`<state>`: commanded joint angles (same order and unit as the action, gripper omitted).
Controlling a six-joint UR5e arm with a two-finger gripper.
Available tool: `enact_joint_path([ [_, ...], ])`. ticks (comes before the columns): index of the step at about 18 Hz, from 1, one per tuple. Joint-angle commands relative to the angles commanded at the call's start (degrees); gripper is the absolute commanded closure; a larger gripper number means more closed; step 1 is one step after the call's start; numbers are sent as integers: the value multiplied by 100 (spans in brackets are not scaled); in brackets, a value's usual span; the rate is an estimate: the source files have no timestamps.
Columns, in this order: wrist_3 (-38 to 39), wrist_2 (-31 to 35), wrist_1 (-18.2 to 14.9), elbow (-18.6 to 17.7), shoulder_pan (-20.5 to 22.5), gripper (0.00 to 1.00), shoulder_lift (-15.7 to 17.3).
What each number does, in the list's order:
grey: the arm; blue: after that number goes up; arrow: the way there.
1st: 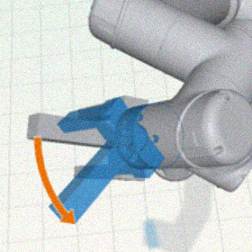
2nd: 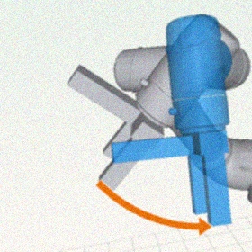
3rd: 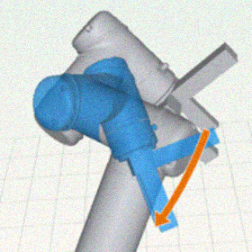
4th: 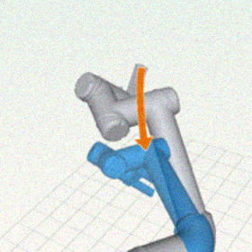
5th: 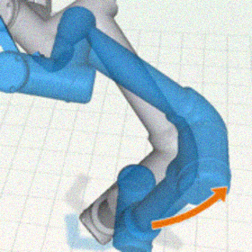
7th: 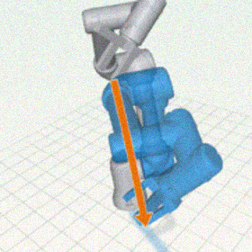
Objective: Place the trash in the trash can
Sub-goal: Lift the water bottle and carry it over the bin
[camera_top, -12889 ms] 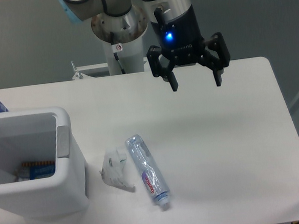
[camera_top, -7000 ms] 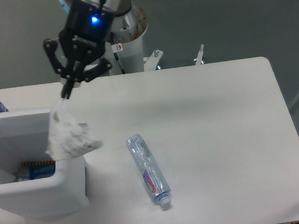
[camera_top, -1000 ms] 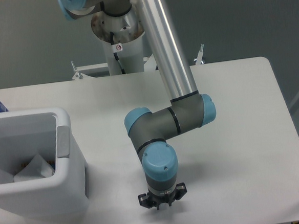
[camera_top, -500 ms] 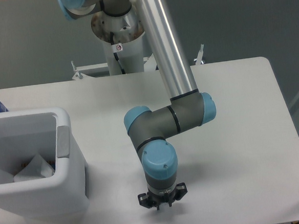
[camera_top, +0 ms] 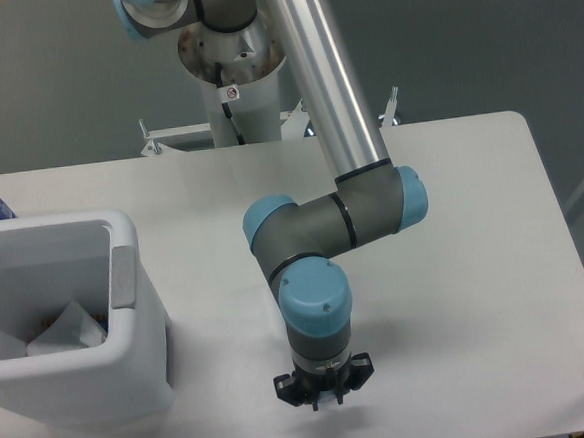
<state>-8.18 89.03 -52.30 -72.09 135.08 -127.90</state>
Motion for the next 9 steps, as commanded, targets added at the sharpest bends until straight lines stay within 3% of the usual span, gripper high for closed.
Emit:
enact_joint_path([
  [6,70,-53,133,607,167,87,370],
  [9,508,-560,141,959,360,87,607],
])
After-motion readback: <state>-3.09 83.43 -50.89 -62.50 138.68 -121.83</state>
